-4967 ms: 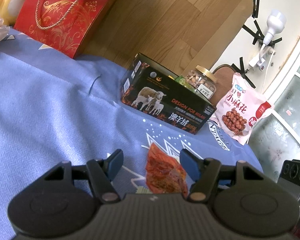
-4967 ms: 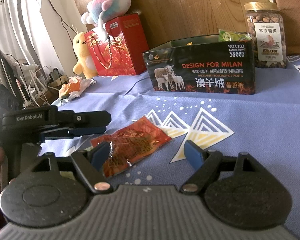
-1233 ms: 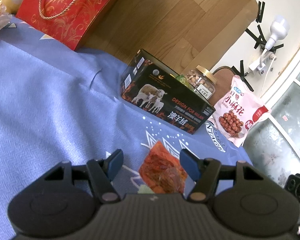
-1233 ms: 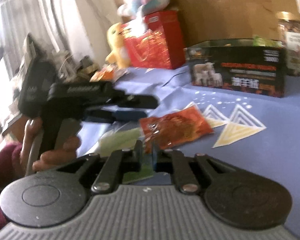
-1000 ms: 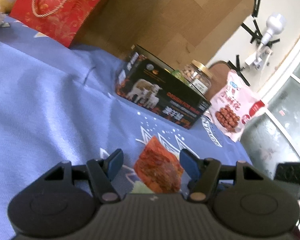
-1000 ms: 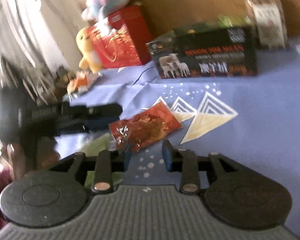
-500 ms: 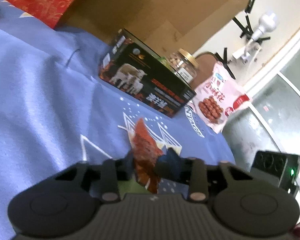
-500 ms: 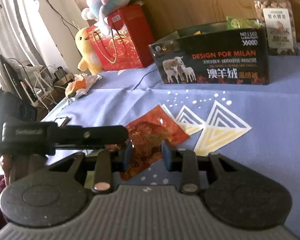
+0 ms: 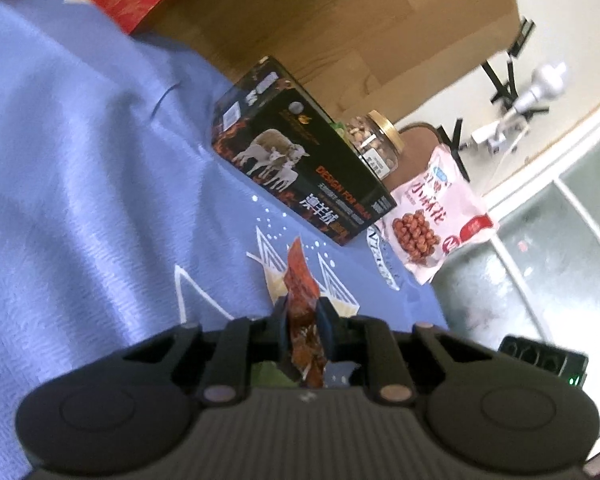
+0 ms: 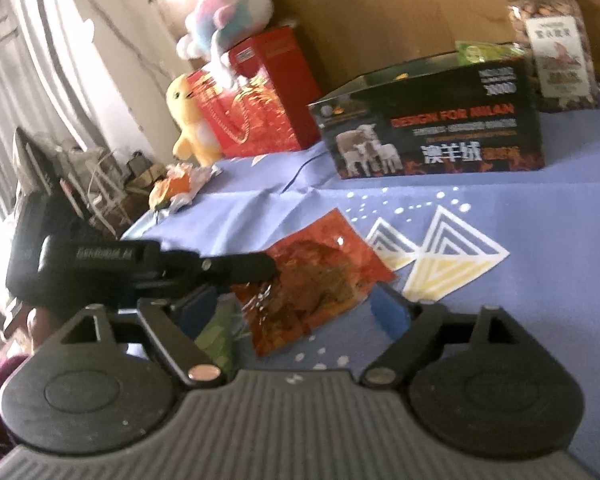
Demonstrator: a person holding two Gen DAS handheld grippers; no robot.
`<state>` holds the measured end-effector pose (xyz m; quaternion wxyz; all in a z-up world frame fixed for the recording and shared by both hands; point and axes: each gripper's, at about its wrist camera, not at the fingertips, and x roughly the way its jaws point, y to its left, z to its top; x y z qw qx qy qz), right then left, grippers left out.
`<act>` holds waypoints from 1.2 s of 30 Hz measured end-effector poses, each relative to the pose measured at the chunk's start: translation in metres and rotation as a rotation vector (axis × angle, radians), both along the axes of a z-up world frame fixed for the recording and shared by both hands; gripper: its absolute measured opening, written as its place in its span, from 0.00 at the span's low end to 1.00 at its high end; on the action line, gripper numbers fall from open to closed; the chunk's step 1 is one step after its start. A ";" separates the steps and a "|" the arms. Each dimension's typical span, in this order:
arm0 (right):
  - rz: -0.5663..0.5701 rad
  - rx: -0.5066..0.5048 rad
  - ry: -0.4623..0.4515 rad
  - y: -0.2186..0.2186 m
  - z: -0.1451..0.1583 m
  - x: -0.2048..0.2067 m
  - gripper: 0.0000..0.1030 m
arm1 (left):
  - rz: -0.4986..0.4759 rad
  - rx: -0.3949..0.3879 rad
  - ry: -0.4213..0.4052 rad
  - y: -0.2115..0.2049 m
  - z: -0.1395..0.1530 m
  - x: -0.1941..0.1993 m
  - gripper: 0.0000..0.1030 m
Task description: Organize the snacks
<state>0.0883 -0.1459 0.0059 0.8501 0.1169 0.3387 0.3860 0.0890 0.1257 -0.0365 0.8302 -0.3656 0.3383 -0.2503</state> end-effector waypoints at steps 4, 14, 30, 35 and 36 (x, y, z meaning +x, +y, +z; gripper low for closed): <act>0.015 -0.037 -0.018 0.007 0.000 0.000 0.88 | -0.010 -0.081 0.013 0.006 -0.005 0.002 0.15; -0.001 -0.063 -0.036 0.013 -0.001 0.000 0.60 | -0.001 -0.103 0.034 0.007 -0.007 0.006 0.15; -0.076 0.016 -0.040 -0.003 0.000 -0.001 0.34 | 0.003 -0.064 0.024 0.004 -0.006 0.006 0.20; -0.081 0.019 -0.044 -0.004 0.001 -0.001 0.29 | 0.007 -0.055 0.019 0.004 -0.005 0.007 0.20; -0.081 0.019 -0.044 -0.004 0.000 -0.001 0.29 | 0.007 -0.053 0.019 0.003 -0.005 0.007 0.20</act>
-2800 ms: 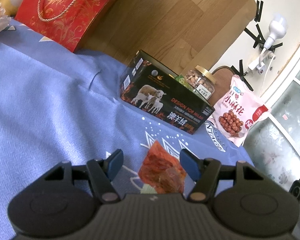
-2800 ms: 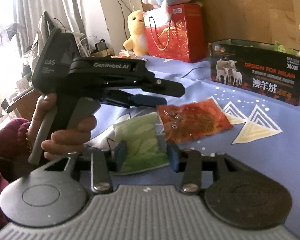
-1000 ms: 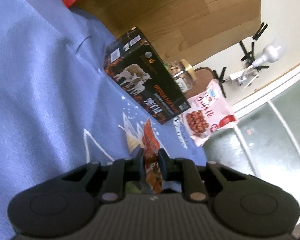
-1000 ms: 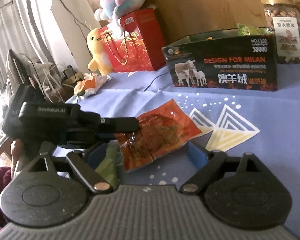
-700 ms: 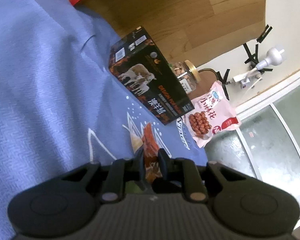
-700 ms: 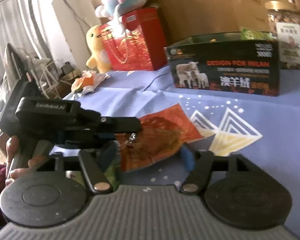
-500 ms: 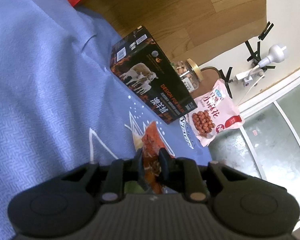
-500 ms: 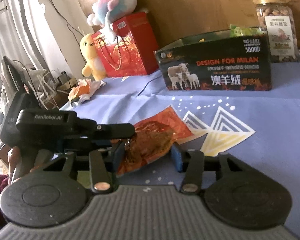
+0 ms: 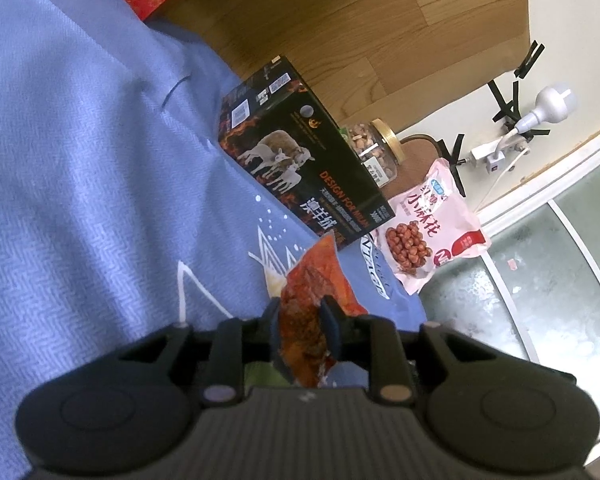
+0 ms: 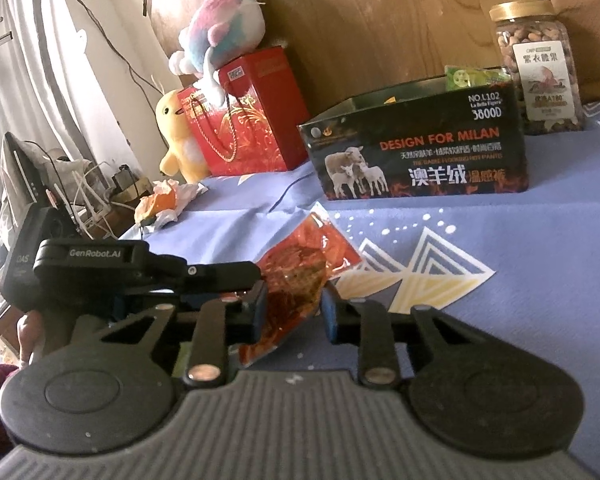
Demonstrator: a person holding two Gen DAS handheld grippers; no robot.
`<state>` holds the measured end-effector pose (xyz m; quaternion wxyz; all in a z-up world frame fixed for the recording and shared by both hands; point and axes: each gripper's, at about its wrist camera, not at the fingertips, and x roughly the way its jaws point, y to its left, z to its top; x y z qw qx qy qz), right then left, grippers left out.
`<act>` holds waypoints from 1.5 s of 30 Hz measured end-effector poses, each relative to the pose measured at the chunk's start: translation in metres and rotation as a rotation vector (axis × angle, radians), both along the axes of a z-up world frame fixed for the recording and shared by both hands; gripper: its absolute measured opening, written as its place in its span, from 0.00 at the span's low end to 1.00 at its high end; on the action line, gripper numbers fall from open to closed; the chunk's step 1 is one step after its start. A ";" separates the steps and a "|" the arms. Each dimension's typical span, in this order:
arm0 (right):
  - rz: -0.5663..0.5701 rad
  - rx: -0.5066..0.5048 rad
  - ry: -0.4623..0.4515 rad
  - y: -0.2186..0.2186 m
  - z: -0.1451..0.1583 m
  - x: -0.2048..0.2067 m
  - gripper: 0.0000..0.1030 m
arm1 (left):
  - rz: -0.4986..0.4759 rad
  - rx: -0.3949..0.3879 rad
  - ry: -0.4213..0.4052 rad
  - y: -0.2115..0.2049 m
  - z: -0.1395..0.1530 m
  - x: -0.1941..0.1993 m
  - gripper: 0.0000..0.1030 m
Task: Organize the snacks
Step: 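Carry the red spicy packet into the black tin box and release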
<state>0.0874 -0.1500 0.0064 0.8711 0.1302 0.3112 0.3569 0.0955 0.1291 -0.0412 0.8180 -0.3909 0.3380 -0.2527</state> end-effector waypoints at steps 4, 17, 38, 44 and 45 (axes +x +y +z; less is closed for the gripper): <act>0.000 0.000 -0.001 0.000 0.000 0.000 0.28 | 0.003 0.005 -0.001 -0.001 0.000 0.000 0.22; -0.017 0.048 -0.060 -0.009 0.028 0.014 0.26 | -0.023 0.022 -0.039 -0.007 0.038 0.019 0.22; -0.189 -0.061 -0.235 0.012 0.033 0.151 0.57 | 0.197 0.528 -0.151 -0.062 0.091 0.152 0.42; -0.197 0.023 -0.201 -0.014 0.046 0.132 0.59 | 0.221 0.507 -0.203 -0.052 0.111 0.108 0.43; -0.170 0.048 -0.180 -0.020 0.047 0.125 0.60 | 0.208 0.495 -0.205 -0.048 0.113 0.097 0.44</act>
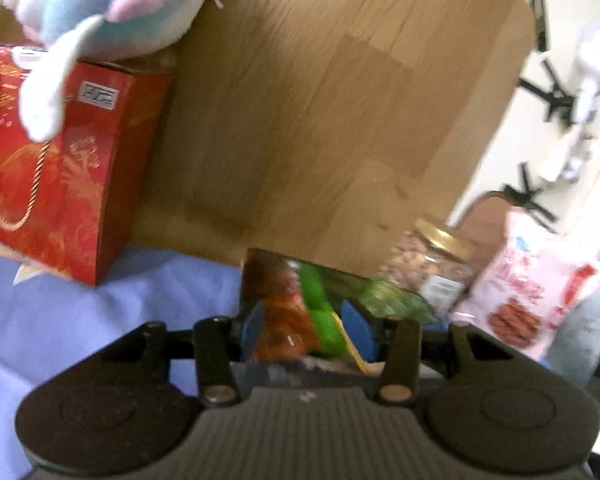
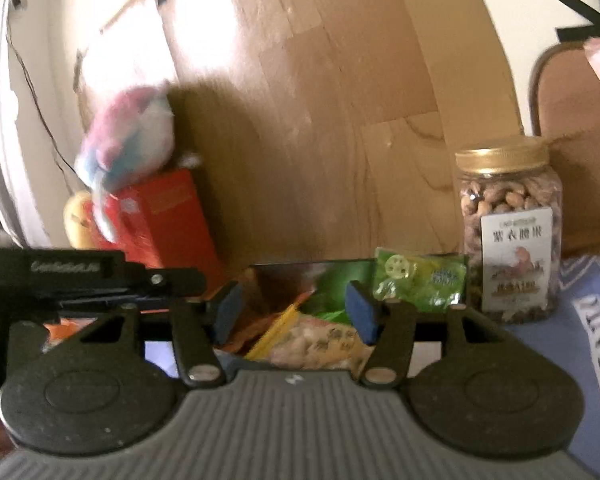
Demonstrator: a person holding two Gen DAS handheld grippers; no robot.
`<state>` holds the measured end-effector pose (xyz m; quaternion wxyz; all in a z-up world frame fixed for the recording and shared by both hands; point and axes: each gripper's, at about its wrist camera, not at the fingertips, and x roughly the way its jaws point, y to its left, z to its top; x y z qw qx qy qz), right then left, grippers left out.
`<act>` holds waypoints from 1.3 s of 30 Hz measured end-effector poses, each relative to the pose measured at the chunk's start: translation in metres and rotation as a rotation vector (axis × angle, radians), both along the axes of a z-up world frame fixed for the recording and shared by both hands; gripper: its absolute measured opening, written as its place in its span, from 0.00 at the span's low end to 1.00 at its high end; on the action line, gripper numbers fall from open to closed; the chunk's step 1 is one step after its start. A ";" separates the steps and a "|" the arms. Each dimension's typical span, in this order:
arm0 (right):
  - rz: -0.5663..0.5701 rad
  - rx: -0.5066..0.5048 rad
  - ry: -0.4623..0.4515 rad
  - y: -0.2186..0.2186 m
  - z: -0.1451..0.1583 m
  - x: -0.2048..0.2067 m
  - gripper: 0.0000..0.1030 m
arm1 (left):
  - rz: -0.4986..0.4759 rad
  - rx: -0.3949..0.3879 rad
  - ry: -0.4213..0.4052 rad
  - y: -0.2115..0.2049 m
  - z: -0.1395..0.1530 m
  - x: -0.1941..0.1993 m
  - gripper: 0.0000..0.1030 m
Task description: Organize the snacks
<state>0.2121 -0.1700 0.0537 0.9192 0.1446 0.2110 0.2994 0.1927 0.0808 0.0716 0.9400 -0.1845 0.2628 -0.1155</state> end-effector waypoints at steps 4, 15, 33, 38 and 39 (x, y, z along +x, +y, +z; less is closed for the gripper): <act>0.251 0.063 0.149 -0.012 -0.010 -0.040 0.63 | -0.069 -0.045 0.025 0.012 -0.003 -0.052 0.49; 0.606 -0.193 0.138 0.031 -0.031 -0.162 0.69 | -0.094 -0.117 0.166 0.036 -0.057 -0.150 0.55; 0.350 -0.472 -0.005 0.033 -0.043 -0.158 0.48 | -0.137 -0.181 0.218 0.014 -0.083 -0.148 0.50; 0.364 -0.430 0.027 0.029 -0.045 -0.154 0.52 | -0.116 -0.189 0.218 0.020 -0.083 -0.146 0.52; 0.376 -0.425 0.029 0.029 -0.044 -0.155 0.54 | -0.115 -0.196 0.221 0.022 -0.083 -0.145 0.52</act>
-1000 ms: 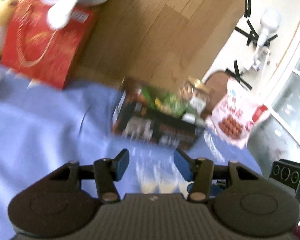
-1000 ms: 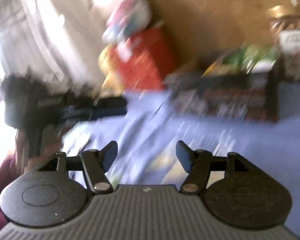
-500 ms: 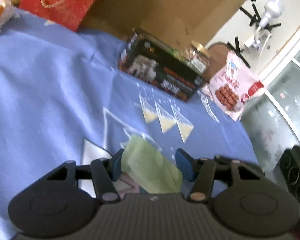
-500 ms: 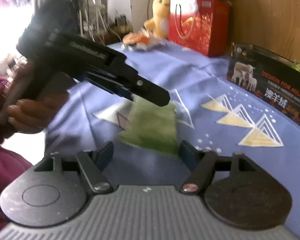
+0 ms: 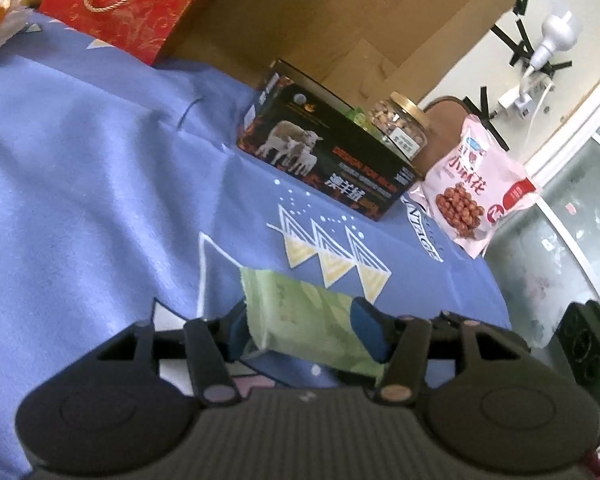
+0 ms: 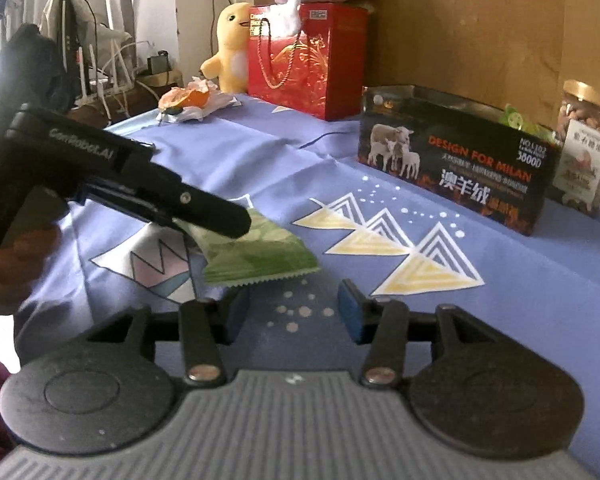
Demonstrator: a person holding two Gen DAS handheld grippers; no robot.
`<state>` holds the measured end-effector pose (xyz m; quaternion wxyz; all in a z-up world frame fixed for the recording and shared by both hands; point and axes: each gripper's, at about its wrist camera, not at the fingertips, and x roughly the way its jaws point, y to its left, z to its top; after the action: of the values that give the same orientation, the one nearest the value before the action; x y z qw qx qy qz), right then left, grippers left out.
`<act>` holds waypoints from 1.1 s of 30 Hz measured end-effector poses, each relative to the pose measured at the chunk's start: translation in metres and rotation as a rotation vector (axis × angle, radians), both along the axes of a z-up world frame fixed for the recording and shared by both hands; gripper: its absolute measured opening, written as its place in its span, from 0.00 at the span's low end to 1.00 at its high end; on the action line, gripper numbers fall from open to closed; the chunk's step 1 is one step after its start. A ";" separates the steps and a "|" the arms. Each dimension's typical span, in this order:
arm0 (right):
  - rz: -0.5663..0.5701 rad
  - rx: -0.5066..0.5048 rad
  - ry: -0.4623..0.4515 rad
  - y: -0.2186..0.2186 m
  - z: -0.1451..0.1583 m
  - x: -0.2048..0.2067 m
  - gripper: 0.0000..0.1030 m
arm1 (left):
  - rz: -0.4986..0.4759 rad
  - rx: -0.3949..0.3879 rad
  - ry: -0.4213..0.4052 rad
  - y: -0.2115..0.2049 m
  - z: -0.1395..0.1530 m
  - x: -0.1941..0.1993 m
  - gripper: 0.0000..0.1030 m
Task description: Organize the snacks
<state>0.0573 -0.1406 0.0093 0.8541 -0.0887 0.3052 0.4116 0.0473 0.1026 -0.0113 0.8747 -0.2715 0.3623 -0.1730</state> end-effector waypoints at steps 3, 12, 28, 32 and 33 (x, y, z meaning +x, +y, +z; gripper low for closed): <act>0.028 0.005 0.006 0.002 0.001 -0.002 0.59 | 0.000 -0.009 0.008 0.001 0.000 0.003 0.53; 0.038 -0.004 -0.019 0.010 0.001 0.004 0.60 | -0.028 0.020 0.005 -0.006 0.001 0.011 0.50; 0.056 0.069 0.091 -0.019 0.007 0.002 0.63 | -0.017 -0.024 0.024 0.006 0.002 0.010 0.59; 0.072 0.044 0.080 -0.002 0.004 0.001 0.63 | -0.022 -0.011 0.016 0.002 0.001 0.009 0.56; 0.074 0.041 0.068 0.004 0.003 0.001 0.62 | -0.023 -0.010 0.013 0.002 0.001 0.009 0.56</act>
<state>0.0588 -0.1367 0.0128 0.8292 -0.0686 0.3221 0.4516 0.0566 0.1042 -0.0105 0.8690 -0.2726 0.3702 -0.1831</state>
